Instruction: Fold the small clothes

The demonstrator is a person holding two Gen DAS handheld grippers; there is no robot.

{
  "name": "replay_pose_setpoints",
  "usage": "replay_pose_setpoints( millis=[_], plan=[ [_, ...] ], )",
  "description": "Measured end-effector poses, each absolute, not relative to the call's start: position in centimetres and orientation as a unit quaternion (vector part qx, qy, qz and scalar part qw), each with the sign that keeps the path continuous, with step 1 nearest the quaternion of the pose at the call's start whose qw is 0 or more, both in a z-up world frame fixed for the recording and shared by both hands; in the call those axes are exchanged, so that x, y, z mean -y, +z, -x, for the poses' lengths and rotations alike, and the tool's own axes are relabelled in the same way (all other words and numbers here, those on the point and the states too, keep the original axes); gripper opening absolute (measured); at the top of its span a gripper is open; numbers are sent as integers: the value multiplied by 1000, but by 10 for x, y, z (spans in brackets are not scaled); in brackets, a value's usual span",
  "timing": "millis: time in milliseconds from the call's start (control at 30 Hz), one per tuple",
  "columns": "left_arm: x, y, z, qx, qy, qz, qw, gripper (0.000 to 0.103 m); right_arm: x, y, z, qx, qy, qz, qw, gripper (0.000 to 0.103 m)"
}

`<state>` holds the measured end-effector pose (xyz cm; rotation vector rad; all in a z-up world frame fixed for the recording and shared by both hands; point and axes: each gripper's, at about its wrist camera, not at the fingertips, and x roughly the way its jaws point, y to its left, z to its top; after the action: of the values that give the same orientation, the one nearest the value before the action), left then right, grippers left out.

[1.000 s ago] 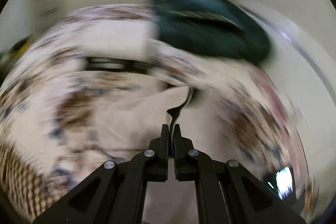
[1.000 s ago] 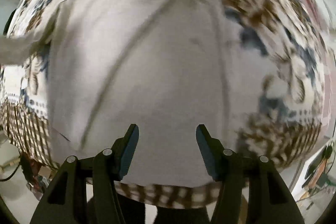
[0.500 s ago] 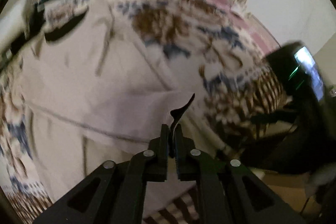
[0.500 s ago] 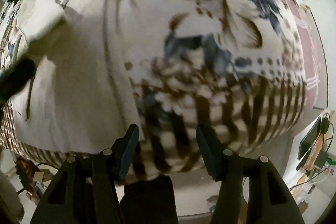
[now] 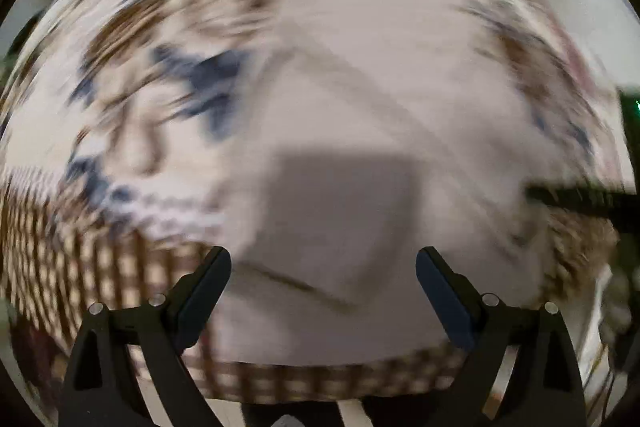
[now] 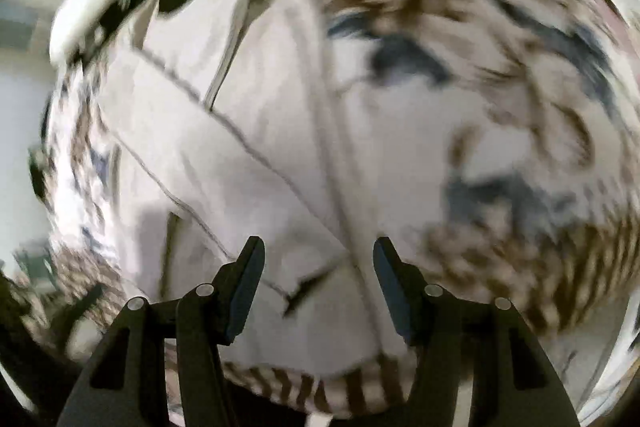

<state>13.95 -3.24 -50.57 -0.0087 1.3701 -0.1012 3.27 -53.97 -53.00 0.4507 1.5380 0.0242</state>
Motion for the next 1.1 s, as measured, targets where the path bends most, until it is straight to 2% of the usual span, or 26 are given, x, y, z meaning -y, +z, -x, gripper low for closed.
replay_pose_setpoints(
  millis=[67, 233, 300, 367, 400, 600, 633, 667, 700, 733, 767, 800, 933, 1100],
  plan=[
    [9, -517, -141, -639, -14, 23, 769, 95, 529, -544, -36, -707, 13, -177, 685, 10],
    [-10, -535, -130, -655, -4, 53, 754, 95, 544, -550, -15, -723, 11, -152, 673, 7],
    [-12, -542, -121, -666, -17, 81, 741, 95, 561, -544, -6, -727, 13, -173, 664, 12],
    [-14, -547, -112, -675, -10, 89, 732, 95, 592, -535, 2, -724, 8, -195, 662, 55],
    [-13, -550, -108, -679, -12, 94, 728, 95, 603, -529, 6, -720, 1, -209, 662, 60],
    [8, -569, -89, -694, -56, 134, 705, 93, 651, -545, 43, -743, -4, -271, 612, 61],
    [11, -569, -85, -690, -61, 144, 707, 88, 658, -553, 48, -745, 3, -289, 601, 61],
    [13, -569, -82, -687, -64, 151, 708, 68, 642, -559, 53, -744, 5, -303, 595, 59],
    [15, -568, -79, -685, -60, 150, 710, 27, 644, -564, 56, -742, 6, -316, 591, 56],
    [16, -568, -74, -687, -53, 149, 709, 10, 641, -567, 58, -739, 6, -324, 591, 37],
    [11, -564, -68, -683, -53, 157, 711, 4, 638, -570, 59, -739, 3, -326, 589, 10],
    [10, -558, -66, -674, -49, 161, 720, 4, 628, -572, 58, -739, 4, -326, 589, 6],
    [8, -532, -59, -657, -50, 185, 729, 3, 630, -553, 64, -724, 12, -322, 611, 4],
    [-16, -499, -63, -646, -39, 271, 712, 3, 635, -518, 63, -710, 10, -343, 615, 3]
  ],
)
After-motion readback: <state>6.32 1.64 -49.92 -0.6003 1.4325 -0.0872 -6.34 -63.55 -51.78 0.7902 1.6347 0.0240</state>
